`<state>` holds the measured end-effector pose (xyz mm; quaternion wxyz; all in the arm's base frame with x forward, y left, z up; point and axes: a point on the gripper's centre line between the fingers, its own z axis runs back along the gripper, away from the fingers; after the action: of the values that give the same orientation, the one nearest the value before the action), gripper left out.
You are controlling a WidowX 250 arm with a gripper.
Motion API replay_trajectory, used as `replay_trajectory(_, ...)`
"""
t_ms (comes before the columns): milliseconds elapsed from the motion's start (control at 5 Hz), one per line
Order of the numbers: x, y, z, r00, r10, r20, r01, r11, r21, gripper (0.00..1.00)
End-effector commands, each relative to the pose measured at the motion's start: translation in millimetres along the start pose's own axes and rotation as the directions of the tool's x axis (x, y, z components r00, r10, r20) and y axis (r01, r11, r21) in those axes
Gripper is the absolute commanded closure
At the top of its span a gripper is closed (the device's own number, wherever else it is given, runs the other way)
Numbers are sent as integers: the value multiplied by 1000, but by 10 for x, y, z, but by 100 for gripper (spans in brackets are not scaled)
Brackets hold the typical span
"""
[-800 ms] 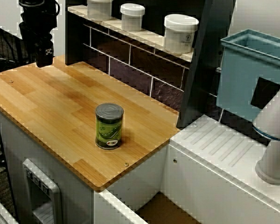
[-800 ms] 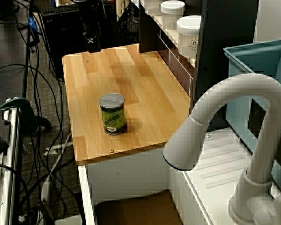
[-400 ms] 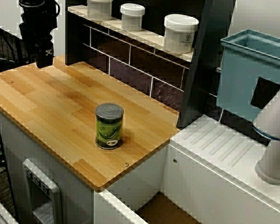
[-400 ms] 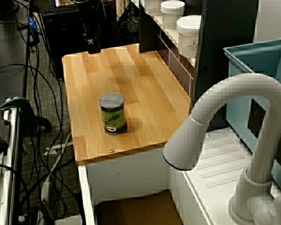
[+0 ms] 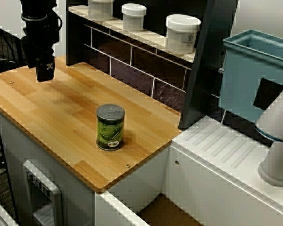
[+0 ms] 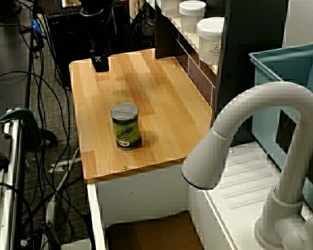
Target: Push into sink
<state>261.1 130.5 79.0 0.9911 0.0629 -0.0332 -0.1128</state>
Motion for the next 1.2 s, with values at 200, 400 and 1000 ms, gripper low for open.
replay_trajectory(200, 7, -192, 119, 998, -26, 56, 23, 998, 50, 0)
replay_trajectory(400, 62, -190, 75, 998, -21, 63, 17, 998, 55, 0)
replay_trajectory(1000, 190, -286, -79, 994, -19, 106, 6, 992, 124, 0)
